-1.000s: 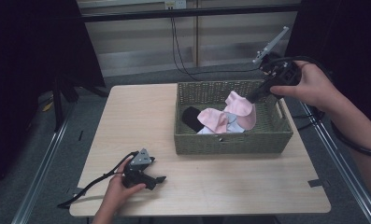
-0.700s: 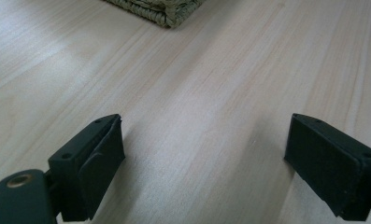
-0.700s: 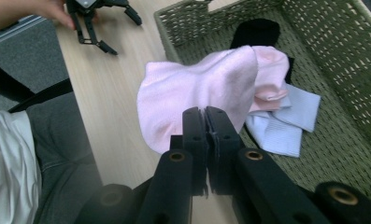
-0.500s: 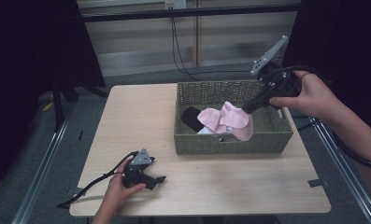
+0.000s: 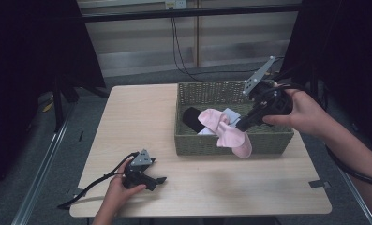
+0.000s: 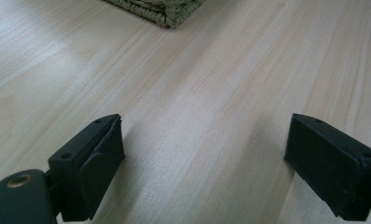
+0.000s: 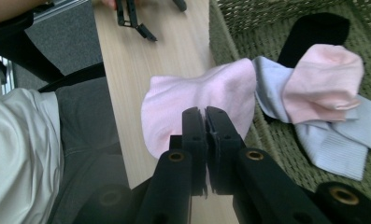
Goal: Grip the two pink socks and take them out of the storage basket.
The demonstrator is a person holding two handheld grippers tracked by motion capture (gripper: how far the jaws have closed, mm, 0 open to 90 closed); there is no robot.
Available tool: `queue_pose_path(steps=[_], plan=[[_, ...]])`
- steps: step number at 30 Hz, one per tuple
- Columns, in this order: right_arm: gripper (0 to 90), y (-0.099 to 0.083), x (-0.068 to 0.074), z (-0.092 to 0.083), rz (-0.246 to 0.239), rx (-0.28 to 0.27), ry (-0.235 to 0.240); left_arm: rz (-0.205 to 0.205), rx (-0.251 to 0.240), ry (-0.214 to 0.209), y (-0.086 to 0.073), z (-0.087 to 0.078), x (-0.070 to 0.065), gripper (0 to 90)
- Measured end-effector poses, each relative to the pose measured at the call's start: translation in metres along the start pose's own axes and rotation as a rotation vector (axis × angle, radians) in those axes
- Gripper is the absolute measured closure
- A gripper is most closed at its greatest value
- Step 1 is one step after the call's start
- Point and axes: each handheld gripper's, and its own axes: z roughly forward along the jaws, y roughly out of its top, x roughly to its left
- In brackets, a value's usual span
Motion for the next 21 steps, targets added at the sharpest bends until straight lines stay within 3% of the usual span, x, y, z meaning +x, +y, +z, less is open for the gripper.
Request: queue_pose_path(steps=[7, 21], plan=[[86.7, -0.004, 0.004, 0.018, -0.012, 0.005, 0.029, 0.000, -0.003, 0.002, 0.000, 0.000, 0.000, 11.1], [86.4, -0.019, 0.000, 0.062, 0.014, 0.041, 0.075, -0.002, -0.002, 0.002, 0.000, 0.000, 0.000, 11.1]])
